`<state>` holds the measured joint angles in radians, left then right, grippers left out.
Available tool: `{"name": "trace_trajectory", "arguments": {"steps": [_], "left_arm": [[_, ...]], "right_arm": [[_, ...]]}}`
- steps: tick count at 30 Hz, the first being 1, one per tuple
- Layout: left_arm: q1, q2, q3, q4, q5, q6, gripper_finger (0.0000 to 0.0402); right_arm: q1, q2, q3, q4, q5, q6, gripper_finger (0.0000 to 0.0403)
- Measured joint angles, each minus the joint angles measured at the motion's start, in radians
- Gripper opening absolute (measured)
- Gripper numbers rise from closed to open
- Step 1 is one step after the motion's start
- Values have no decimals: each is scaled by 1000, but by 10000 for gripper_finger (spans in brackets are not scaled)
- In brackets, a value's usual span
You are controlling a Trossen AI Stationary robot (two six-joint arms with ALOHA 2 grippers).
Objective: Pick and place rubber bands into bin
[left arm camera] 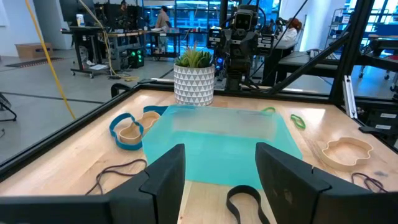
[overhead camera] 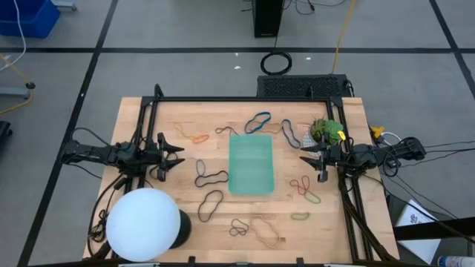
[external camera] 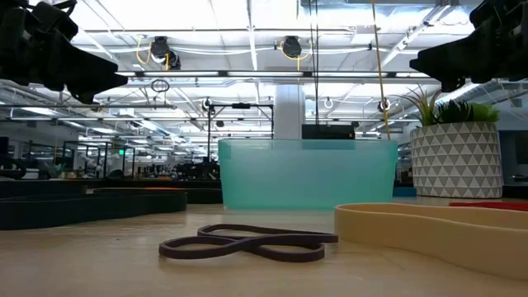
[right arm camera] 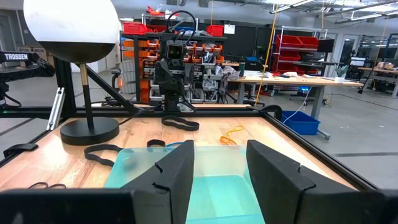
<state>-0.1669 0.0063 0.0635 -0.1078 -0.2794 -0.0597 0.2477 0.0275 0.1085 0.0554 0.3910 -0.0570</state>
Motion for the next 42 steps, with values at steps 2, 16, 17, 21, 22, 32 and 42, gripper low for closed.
{"name": "trace_trajectory", "arguments": {"steps": [2, 16, 17, 21, 22, 32, 42], "left_arm": [[0, 0, 0, 0, 0, 0, 203], [0, 0, 0, 0, 0, 0, 203], [0, 0, 0, 0, 0, 0, 202], [0, 0, 0, 0, 0, 0, 202], [0, 0, 0, 0, 0, 0, 203], [0, 0, 0, 0, 0, 0, 203], [0, 0, 0, 0, 0, 0, 203]], "right_arm": [[0, 0, 0, 0, 0, 0, 141], [0, 0, 0, 0, 0, 0, 141], [0, 0, 0, 0, 0, 0, 141], [0, 0, 0, 0, 0, 0, 141], [0, 0, 0, 0, 0, 0, 141], [0, 0, 0, 1, 0, 0, 141], [0, 0, 0, 1, 0, -42, 141]]}}
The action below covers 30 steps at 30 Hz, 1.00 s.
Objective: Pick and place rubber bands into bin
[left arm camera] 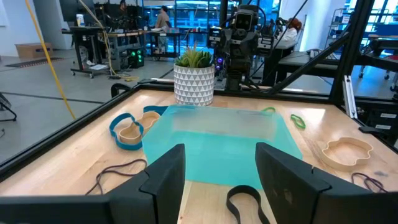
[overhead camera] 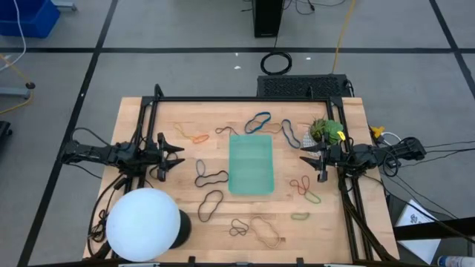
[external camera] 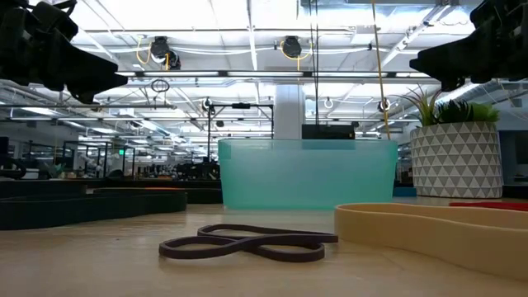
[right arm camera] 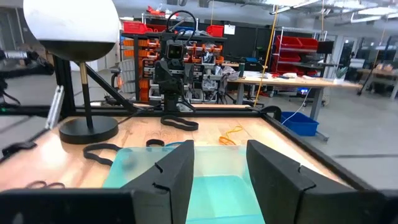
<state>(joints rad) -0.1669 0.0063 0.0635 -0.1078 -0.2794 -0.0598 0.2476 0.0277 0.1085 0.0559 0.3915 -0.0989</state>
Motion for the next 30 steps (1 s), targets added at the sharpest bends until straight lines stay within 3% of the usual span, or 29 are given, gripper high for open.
{"name": "trace_trajectory", "arguments": {"steps": [4, 30], "left_arm": [[0, 0, 0, 0, -1, 2, 202], [1, 0, 0, 6, -29, 2, 202]], "right_arm": [[0, 0, 0, 0, 0, -75, 141], [0, 0, 0, 0, 0, -128, 141]]}}
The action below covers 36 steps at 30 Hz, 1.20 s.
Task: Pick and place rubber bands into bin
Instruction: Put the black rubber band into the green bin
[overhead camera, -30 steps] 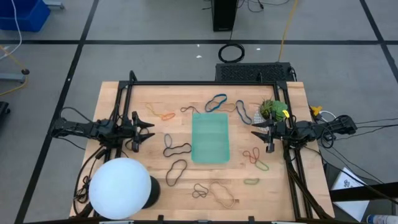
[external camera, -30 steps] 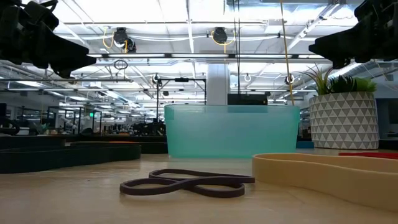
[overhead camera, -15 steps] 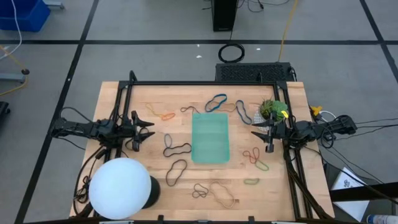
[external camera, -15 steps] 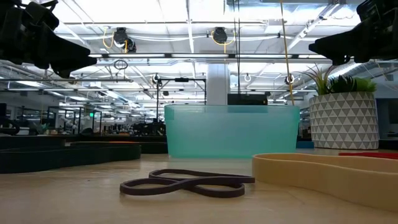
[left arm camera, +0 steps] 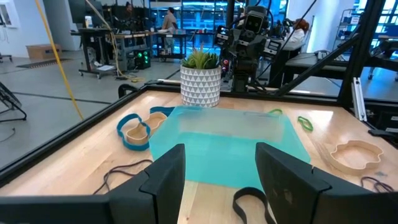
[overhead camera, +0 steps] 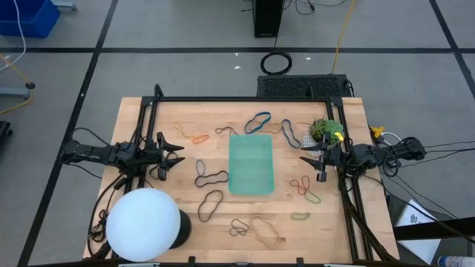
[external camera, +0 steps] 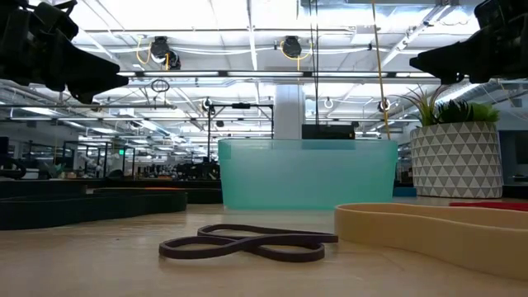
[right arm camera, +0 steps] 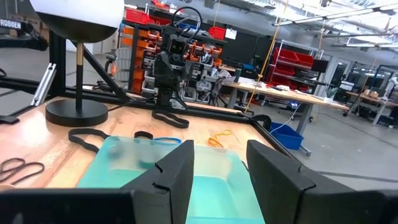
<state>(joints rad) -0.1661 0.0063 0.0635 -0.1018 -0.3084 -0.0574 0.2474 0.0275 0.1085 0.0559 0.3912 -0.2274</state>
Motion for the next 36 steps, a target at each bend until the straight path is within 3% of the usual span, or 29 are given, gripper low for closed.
{"name": "trace_trajectory", "arguments": {"steps": [8, 24, 30, 36], "left_arm": [[0, 0, 0, 1, -2, -77, 202], [0, 0, 0, 11, -16, -83, 202], [14, 5, 17, 69, -157, -85, 202], [71, 128, 87, -85, -249, -193, 202]], "right_arm": [[0, 0, 0, 0, 0, -30, 141], [0, 0, -1, 1, 0, -22, 141], [0, 0, -44, 36, 0, -37, 141], [0, 1, -73, 141, 1, -104, 141]]}}
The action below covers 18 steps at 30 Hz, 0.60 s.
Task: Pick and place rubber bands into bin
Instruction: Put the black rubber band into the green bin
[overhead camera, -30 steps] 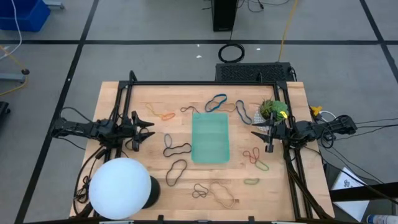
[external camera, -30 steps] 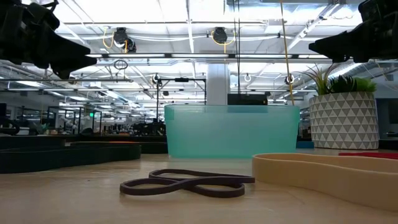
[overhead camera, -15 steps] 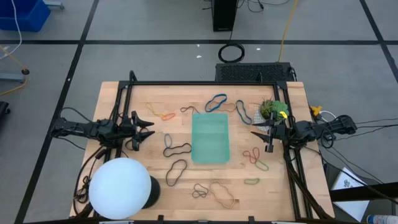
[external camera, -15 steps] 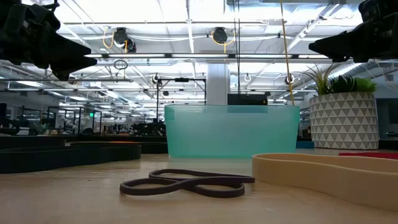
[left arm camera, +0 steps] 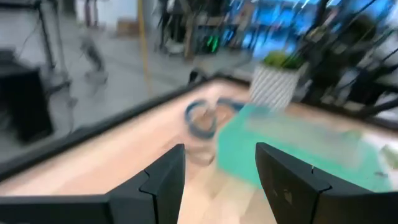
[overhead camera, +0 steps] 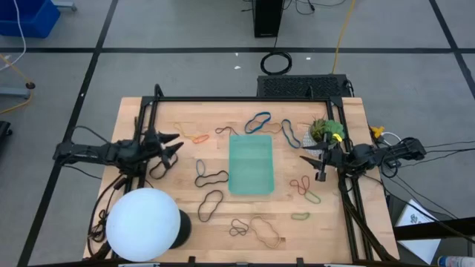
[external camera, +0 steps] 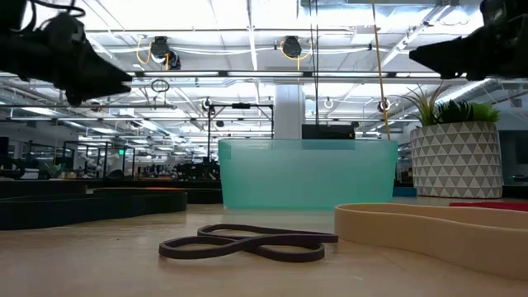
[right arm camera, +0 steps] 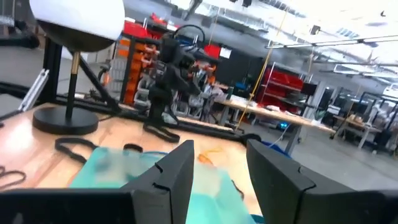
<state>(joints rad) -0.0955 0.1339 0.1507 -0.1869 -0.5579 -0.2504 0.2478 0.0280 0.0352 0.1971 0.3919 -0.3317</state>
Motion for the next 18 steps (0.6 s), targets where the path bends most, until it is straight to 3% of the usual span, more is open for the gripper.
{"name": "trace_trajectory", "arguments": {"steps": [4, 13, 18], "left_arm": [[51, 144, 74, -127, 21, -138, 202], [181, 523, 328, -502, 230, -295, 202], [242, 726, 447, -746, 243, -372, 202]], "right_arm": [[0, -1, -1, 50, 0, 0, 141], [0, 0, -3, 61, 0, 4, 141], [0, 0, -4, 62, 0, 5, 141]]}}
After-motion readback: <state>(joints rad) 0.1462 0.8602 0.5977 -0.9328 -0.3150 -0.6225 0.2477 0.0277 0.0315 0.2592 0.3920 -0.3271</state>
